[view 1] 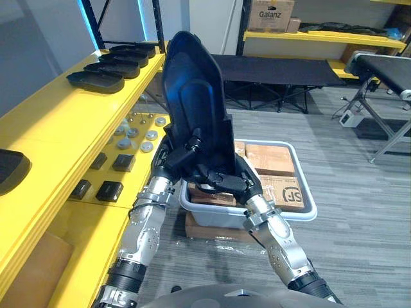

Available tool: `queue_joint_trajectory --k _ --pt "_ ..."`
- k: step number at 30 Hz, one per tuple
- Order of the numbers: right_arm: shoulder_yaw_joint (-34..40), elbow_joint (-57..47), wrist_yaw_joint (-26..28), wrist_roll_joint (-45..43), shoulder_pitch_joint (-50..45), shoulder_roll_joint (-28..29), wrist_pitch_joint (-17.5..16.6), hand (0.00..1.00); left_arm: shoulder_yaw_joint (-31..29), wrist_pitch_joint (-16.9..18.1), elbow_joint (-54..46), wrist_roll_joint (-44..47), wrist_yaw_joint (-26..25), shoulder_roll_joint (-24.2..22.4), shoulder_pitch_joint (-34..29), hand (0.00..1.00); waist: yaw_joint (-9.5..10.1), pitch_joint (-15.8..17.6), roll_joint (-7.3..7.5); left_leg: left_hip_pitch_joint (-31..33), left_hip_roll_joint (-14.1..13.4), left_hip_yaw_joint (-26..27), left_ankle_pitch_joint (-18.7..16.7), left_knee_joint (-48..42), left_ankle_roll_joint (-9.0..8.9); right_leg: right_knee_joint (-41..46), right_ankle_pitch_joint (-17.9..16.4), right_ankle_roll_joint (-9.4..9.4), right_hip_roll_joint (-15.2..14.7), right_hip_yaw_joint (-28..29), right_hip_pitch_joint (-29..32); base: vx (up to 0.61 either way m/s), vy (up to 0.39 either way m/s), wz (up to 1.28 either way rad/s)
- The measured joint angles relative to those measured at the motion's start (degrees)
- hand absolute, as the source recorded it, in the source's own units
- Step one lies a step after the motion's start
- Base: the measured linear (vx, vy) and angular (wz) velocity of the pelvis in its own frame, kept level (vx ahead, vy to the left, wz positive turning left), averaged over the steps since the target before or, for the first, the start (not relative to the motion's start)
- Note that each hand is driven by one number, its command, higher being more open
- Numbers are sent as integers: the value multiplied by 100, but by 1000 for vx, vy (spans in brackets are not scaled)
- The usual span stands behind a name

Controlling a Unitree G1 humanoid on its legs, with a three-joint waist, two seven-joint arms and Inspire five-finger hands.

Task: Walk over and take three plastic housings, then place them on the shelf

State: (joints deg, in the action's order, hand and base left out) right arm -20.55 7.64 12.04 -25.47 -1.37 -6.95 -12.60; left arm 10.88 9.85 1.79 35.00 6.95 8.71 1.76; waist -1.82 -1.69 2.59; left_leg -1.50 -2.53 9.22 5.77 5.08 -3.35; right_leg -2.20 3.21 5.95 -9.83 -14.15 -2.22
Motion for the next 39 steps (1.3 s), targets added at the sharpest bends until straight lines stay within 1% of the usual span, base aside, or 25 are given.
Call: queue_joint_trajectory --k 2,3,4,7,8,9,10,12,15,17,21,23,26,27,28,30,32,35,36,38,39 --pt "-73 0 -60 -44 0 10 49 100 20 0 0 -189 -187 -21 0 0 0 -3 5 1 2 -1 1 0 1 7 -1 -1 0 0 2 0 0 0" --pt "-134 6 -182 -54 1 14 109 100 31 1 1 -448 -400 -99 -1 0 0 -3 5 1 5 -3 1 1 1 12 -2 -2 1 -1 4 0 0 0" --pt "-151 16 -237 -53 1 15 122 100 45 1 1 -531 -477 -134 -2 0 0 -3 5 2 4 -5 1 1 1 14 -3 -3 1 -4 4 0 0 0" --pt "-156 81 -474 34 6 24 215 100 123 73 2 -999 -933 -206 -10 0 5 -2 4 7 1 -19 0 2 1 22 -33 -48 2 -16 6 0 0 0" --pt "-158 133 -541 47 7 35 224 100 181 161 5 -1165 -1131 -227 -28 0 7 -2 4 8 -1 -24 0 2 1 24 -36 -51 4 -22 6 0 0 0" --pt "-158 173 -609 47 7 39 229 100 211 254 5 -1497 -1431 -274 -39 0 2 -1 3 8 -2 -23 0 2 1 24 -37 -51 5 -22 8 0 0 0" --pt "-156 190 -642 46 6 39 233 100 209 290 5 -1662 -1591 -316 -40 0 2 -1 2 10 -2 -23 0 2 1 24 -37 -51 6 -22 9 0 0 0" --pt "-142 300 -664 44 7 37 232 100 154 457 10 -2266 -2223 -437 -49 0 2 -1 2 10 -4 -25 1 2 1 25 -37 -51 10 -22 9 0 0 0" --pt "-144 332 -755 29 6 39 232 100 2 530 32 -2908 -2861 -502 -65 0 7 3 -4 10 -5 -28 1 2 1 27 -36 -49 15 -26 8 0 0 0" --pt "-129 332 -761 27 6 38 232 100 -191 621 104 -3029 -3093 -537 -98 0 4 3 -4 9 -4 -27 1 2 1 33 -34 -45 17 -26 9 0 0 0" --pt "-84 331 -747 26 3 38 233 100 -397 629 247 -3110 -3402 -547 -226 0 18 4 -4 8 -2 -25 1 2 1 39 -34 -42 21 -26 9 0 0 0" --pt "-18 276 -591 -126 -6 34 265 100 -518 629 406 -3113 -3593 -550 -236 0 14 8 -3 8 -2 -21 -1 2 -1 40 -37 -46 26 -22 11 0 0 0" --pt "196 -1 -272 -436 -74 -5 430 100 -732 639 464 -3117 -3704 -545 -237 0 9 22 -6 7 -6 -1 -13 2 -15 37 -39 -50 30 1 16 0 0 -2" --pt "357 -145 -227 -445 -137 -7 447 100 -852 675 462 -3118 -3673 -542 -238 0 9 32 -11 7 -9 5 -42 1 -54 37 -40 -52 32 5 16 0 0 0" --pt "456 -223 -218 -448 -184 7 447 100 -917 707 462 -3118 -3645 -541 -241 0 11 35 -13 7 -10 8 -43 1 -54 36 -40 -52 33 8 18 0 0 0" --pt "887 -482 -192 -422 -371 8 443 100 -1198 866 359 -3113 -3436 -531 -340 0 2 44 -23 7 -11 32 -57 1 -56 27 -41 -52 33 29 24 0 0 -4" --pt "1168 -598 -189 -425 -511 10 424 100 -1340 874 49 -3107 -3314 -534 -544 0 0 50 -26 9 -12 51 -73 1 -55 19 -41 -51 31 45 17 0 0 -6" --pt "1651 -604 -196 -420 -749 46 349 100 -1420 888 -763 -3083 -3020 -539 -1036 0 3 96 -50 10 -12 66 -97 0 -60 10 -30 -31 12 55 10 0 0 -2" --pt "1821 -603 -250 -407 -817 51 320 100 -1440 896 -1096 -3083 -2902 -546 -1206 0 12 146 -88 13 -12 66 -100 0 -62 2 -22 -19 9 53 8 0 0 0" --pt "1908 -603 -272 -402 -855 51 282 100 -1464 905 -1299 -3093 -2785 -549 -1319 0 14 176 -135 16 -14 62 -103 0 -66 -8 -22 -18 10 49 5 0 0 0" --pt "1944 -603 -271 -399 -885 51 189 100 -1502 906 -1414 -3144 -2747 -549 -1384 0 17 203 -172 17 -20 55 -107 1 -70 -14 -22 -18 14 40 -2 0 0 0"
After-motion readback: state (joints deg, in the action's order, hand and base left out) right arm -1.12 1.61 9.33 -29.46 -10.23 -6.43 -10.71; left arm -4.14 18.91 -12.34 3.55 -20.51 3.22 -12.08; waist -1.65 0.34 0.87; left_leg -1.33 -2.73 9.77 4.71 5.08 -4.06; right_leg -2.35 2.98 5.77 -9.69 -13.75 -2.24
